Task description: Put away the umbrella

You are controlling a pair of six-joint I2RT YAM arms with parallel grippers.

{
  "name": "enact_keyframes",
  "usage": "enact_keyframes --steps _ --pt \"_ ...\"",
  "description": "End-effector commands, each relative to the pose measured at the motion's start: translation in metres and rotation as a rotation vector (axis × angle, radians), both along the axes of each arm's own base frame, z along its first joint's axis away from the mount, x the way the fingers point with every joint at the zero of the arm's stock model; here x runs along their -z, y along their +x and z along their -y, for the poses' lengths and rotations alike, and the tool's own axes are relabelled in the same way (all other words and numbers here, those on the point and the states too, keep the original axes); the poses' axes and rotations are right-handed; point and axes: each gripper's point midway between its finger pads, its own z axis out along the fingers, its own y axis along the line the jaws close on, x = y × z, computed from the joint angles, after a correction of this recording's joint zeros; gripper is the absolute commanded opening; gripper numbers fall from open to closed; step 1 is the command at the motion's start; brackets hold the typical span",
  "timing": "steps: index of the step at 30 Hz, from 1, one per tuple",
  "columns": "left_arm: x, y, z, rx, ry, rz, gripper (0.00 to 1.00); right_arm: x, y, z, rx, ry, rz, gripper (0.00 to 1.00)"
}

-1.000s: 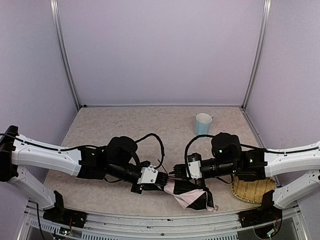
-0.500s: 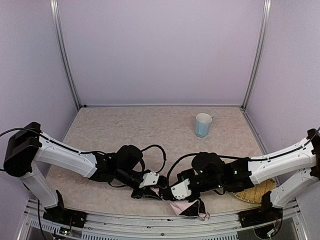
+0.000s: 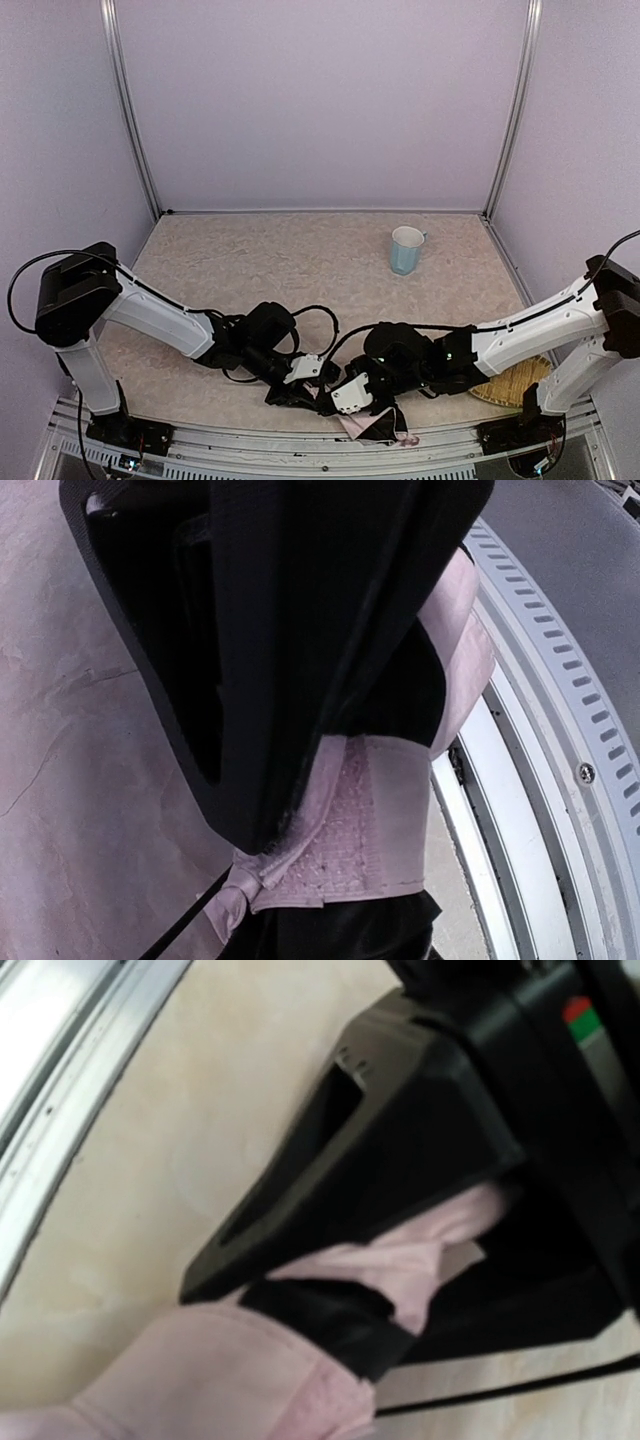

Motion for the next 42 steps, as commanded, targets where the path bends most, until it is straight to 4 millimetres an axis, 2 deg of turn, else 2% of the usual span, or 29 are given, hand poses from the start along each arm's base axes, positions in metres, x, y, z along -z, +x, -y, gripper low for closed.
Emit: enact_keyframes --steps 1,6,11,18,23,26,28,32,36,39,41,42 --pt "0.021 0.081 -0.011 -0.308 0.090 0.128 0.00 -0.054 -0.085 -0.046 -0.329 0.277 -0.186 0.10" --pt "0.024 0.078 -0.013 -0.294 0.096 0.133 0.00 -0.064 -0.080 -0.047 -0.308 0.312 -0.161 0.20" --pt "0.025 0.077 -0.021 -0.299 0.107 0.148 0.00 -0.070 -0.077 -0.042 -0.278 0.300 -0.154 0.21" --pt "0.024 0.080 -0.028 -0.322 0.104 0.158 0.00 -0.094 -0.067 -0.031 -0.214 0.347 -0.116 0.26" --pt "0.020 0.082 -0.030 -0.334 0.097 0.168 0.00 -0.116 -0.049 -0.023 -0.117 0.386 -0.097 0.29" --pt "0.017 0.087 -0.031 -0.370 0.088 0.157 0.00 -0.127 -0.033 -0.015 -0.044 0.402 -0.158 0.31" --pt "0.015 0.097 -0.033 -0.420 0.079 0.123 0.00 -0.136 -0.020 -0.008 0.001 0.432 -0.236 0.34" --pt "0.011 0.126 -0.041 -0.586 0.061 -0.019 0.00 -0.150 0.024 0.009 0.198 0.509 -0.422 0.36" --pt "0.006 0.149 -0.051 -0.727 0.013 -0.228 0.00 -0.144 0.062 0.024 0.384 0.520 -0.510 0.36" --pt "0.003 0.175 -0.069 -0.898 -0.036 -0.366 0.00 -0.140 0.083 0.034 0.494 0.530 -0.541 0.37" --pt "-0.001 0.189 -0.081 -0.997 -0.094 -0.465 0.00 -0.139 0.090 0.038 0.533 0.541 -0.571 0.37" --pt "-0.005 0.198 -0.094 -1.051 -0.139 -0.535 0.00 -0.138 0.091 0.040 0.541 0.546 -0.582 0.37"
